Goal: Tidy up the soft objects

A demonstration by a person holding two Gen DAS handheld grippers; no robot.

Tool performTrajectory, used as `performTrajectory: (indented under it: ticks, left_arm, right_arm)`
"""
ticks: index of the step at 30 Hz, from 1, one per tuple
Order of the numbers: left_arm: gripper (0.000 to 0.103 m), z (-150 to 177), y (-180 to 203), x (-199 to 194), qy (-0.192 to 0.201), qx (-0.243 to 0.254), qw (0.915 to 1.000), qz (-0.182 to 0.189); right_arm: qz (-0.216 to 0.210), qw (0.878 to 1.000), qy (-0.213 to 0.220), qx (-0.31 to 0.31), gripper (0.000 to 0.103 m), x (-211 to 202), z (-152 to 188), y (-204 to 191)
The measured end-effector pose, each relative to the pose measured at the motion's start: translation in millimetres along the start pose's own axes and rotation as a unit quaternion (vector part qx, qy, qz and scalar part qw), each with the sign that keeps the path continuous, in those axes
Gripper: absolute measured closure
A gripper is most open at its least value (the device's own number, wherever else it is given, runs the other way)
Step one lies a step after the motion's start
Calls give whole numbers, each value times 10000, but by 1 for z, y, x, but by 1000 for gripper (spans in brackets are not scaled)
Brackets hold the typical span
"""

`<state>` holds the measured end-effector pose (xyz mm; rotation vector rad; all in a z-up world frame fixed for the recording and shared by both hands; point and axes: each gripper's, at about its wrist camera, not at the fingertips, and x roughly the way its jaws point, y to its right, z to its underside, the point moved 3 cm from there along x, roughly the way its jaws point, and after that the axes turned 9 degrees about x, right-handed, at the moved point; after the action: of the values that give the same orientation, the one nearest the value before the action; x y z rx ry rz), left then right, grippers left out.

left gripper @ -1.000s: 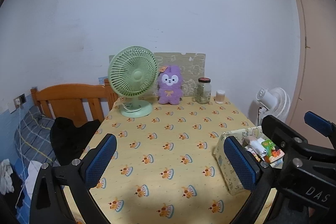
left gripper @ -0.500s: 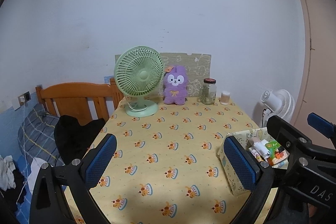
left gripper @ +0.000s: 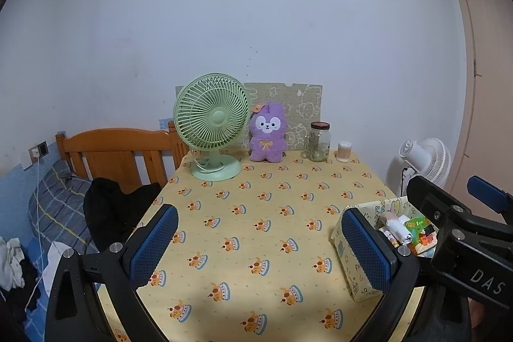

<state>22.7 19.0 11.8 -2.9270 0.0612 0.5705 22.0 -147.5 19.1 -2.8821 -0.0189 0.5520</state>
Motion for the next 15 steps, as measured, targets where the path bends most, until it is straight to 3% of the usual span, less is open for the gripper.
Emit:
performTrajectory:
  ticks: [15]
  left_arm:
    - [0,0,1,-1,1,-7,10000,3]
  right_arm:
    - [6,10000,9,-12,0,0,-2,0]
